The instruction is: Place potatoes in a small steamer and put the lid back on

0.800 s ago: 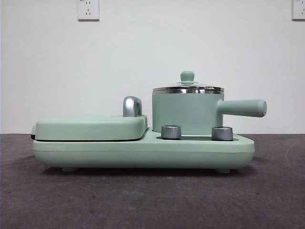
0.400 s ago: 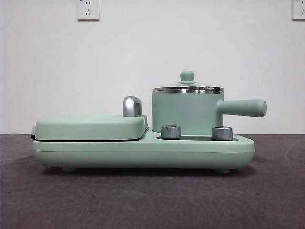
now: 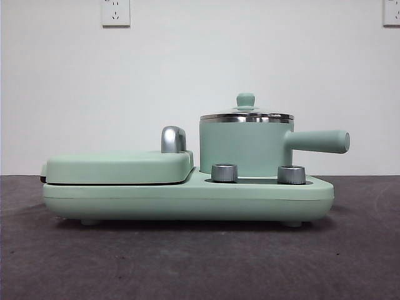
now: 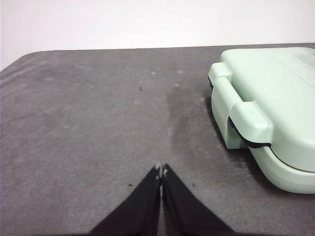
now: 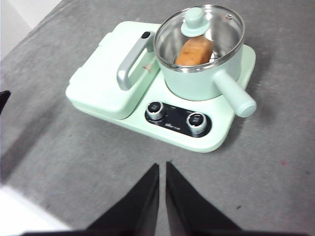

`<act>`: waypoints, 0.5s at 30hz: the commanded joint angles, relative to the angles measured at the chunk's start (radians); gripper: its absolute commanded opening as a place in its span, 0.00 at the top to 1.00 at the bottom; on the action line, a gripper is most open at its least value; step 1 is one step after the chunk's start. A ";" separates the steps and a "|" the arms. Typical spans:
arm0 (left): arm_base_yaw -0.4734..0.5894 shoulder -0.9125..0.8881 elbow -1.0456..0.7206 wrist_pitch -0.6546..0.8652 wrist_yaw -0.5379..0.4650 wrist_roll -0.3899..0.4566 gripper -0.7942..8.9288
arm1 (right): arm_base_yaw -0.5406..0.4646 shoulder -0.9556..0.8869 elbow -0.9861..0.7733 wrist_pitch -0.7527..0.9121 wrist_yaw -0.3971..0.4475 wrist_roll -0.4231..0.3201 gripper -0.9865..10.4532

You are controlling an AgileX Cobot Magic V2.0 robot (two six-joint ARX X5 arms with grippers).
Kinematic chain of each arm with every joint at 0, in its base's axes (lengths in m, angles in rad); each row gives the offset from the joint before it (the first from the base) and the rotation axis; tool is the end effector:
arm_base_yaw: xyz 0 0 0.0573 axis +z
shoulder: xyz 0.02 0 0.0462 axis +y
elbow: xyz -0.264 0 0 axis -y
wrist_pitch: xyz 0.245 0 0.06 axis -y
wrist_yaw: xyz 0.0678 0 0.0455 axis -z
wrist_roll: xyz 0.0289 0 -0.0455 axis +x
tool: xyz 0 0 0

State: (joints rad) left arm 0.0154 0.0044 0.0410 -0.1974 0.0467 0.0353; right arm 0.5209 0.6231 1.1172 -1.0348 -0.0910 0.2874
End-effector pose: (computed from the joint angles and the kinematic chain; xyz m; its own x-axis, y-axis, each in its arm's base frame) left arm 0.0941 0.0001 0.1581 0.9866 -0.0315 -0.1599 0.0363 0.9990 0.0274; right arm 0.0643 0.0399 0.3769 0.6953 0.5037 -0.5126 -0.4135 0.8638 0.2879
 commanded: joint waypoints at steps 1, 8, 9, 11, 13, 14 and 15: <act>0.000 -0.001 -0.008 0.006 -0.002 -0.003 0.91 | -0.039 0.002 0.009 0.015 0.049 -0.009 0.90; 0.000 -0.001 -0.008 0.006 -0.002 -0.003 0.91 | -0.294 -0.092 -0.143 0.161 0.068 -0.089 0.90; 0.000 -0.001 -0.008 0.006 -0.002 -0.003 0.91 | -0.337 -0.123 -0.203 0.223 0.067 -0.117 0.90; 0.000 -0.001 -0.008 0.006 -0.002 -0.003 0.91 | -0.410 -0.195 -0.343 0.367 0.066 -0.157 0.90; 0.000 -0.001 -0.008 0.006 -0.002 -0.003 0.91 | -0.459 -0.257 -0.472 0.501 0.066 -0.177 0.90; 0.000 -0.001 -0.008 0.006 -0.002 -0.003 0.91 | -0.482 -0.294 -0.546 0.578 0.066 -0.177 0.90; 0.000 -0.001 -0.008 0.006 -0.002 -0.003 0.91 | -0.503 -0.330 -0.620 0.650 0.066 -0.176 0.90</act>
State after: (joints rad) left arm 0.0154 0.0044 0.0410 -0.1974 0.0467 0.0353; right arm 0.0303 0.3191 0.5751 -0.4778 -0.0254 0.1406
